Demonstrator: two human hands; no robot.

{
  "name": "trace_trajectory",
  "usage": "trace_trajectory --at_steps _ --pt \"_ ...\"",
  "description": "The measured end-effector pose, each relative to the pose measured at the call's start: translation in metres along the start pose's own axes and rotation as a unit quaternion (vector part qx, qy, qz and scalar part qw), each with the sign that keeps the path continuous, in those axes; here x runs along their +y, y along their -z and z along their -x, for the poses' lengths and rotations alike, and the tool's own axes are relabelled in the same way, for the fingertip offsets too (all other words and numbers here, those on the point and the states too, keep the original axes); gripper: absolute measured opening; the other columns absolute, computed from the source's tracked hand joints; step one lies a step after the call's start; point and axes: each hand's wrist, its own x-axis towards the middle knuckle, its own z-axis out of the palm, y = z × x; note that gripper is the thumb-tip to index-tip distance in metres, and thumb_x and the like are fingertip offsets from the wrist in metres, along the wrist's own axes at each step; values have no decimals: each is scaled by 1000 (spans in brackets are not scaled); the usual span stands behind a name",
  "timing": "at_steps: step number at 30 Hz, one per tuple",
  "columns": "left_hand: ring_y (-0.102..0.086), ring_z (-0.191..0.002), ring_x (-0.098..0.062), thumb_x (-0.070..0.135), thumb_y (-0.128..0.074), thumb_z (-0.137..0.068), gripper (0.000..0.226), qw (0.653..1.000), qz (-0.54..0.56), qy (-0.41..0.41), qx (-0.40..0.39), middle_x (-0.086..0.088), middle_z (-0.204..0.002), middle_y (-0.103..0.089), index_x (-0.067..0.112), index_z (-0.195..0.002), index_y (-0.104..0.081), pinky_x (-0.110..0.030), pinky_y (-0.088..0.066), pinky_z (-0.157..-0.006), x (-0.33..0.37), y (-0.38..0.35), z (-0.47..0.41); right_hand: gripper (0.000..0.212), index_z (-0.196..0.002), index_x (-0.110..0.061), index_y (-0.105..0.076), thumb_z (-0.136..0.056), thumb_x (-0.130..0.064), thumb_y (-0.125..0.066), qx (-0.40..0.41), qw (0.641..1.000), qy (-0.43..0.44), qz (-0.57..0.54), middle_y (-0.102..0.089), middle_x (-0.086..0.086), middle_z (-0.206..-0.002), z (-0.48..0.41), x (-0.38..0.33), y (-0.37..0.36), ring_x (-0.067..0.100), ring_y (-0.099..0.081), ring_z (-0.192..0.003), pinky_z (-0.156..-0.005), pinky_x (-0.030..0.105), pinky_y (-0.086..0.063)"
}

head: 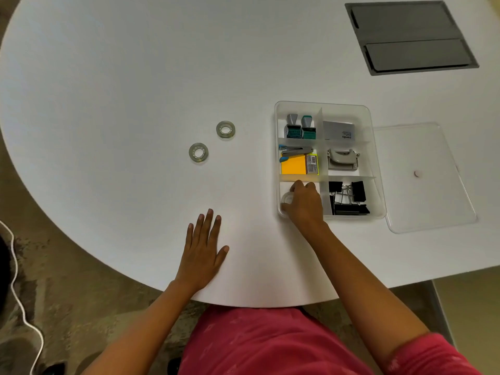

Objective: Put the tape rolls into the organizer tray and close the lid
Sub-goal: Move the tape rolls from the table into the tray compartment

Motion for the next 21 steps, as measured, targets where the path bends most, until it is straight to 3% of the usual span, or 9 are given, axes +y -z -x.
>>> trace_trajectory --at_steps 7,10,13,16,21 --pt "11 -145 -22 53 -12 -93 69 1000 3 2 1 -7 -159 7 15 -149 1 -35 15 -116 2 2 1 46 -130 -4 -45 -88 -8 -64 9 999 -2 50 -45 19 -132 -1 -3 -2 33 -49 -118 -94 39 -48" --pt "14 -145 -21 53 -14 -92 70 1000 14 3 5 -7 -158 9 16 -149 3 -36 15 -116 1 2 1 41 -127 -3 -47 -88 4 -55 71 995 19 65 -47 19 -130 4 -7 4 32 -49 -115 -87 36 -49" --pt "16 -145 -24 59 -12 -90 74 999 36 13 7 -6 -157 16 18 -148 8 -39 13 -116 -2 3 -9 38 -117 -2 -55 -82 14 -55 130 988 79 34 -52 17 -122 7 -20 14 30 -52 -109 -81 32 -48" --pt "11 -145 -29 58 -15 -86 77 996 65 51 22 -5 -156 16 18 -149 3 -45 6 -116 -9 11 -27 30 -108 -3 -60 -82 11 -58 149 976 155 -28 -56 16 -114 3 -41 22 27 -53 -105 -77 28 -44" --pt "15 -143 -24 73 4 -78 89 994 39 91 43 -4 -156 15 19 -149 4 -52 8 -113 -22 21 -51 33 -109 -1 -61 -80 13 -55 97 953 278 -74 -57 19 -112 -34 -85 22 31 -56 -104 -84 38 -49"
